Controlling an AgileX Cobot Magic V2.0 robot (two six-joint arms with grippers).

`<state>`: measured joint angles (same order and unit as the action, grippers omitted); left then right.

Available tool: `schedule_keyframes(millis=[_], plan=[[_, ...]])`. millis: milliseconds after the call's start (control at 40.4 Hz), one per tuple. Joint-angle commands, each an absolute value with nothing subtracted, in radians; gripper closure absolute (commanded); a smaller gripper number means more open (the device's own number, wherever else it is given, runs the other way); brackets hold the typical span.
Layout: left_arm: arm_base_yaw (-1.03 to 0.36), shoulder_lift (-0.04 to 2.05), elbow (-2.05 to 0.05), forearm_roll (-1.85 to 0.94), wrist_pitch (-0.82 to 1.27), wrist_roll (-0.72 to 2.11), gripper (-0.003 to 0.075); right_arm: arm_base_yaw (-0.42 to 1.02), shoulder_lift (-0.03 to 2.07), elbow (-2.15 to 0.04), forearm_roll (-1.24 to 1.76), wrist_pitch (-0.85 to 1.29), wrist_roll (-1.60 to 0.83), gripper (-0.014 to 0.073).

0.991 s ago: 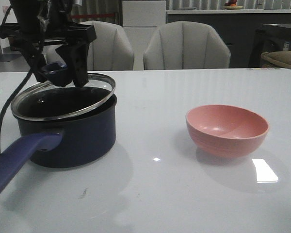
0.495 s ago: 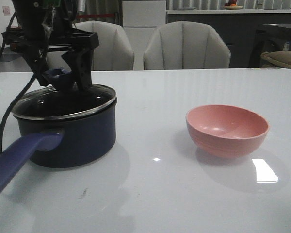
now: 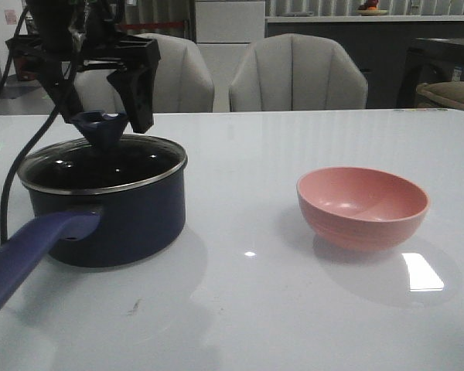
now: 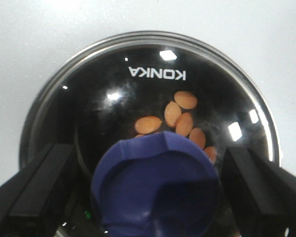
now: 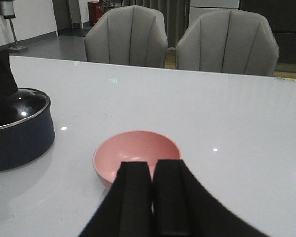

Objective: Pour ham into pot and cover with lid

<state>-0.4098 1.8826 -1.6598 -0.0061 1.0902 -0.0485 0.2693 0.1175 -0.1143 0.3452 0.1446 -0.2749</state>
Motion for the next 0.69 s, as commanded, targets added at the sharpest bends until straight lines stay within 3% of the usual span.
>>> schedule_keyframes(millis=[0, 223, 669], plan=[[-0.417, 1.786, -1.685, 0.015, 1.087, -0.047, 0.0117, 0.272, 0.129, -0.143, 0.35, 0.07, -0.283, 0.0436], [-0.415, 1.6, -1.552, 0.017, 1.023, -0.037, 0.0117, 0.272, 0.129, -0.143, 0.35, 0.07, -0.283, 0.0436], [-0.415, 1.049, -1.01, 0.017, 0.759, -0.037, 0.0117, 0.272, 0.129, -0.143, 0.35, 0.07, -0.283, 0.0436]])
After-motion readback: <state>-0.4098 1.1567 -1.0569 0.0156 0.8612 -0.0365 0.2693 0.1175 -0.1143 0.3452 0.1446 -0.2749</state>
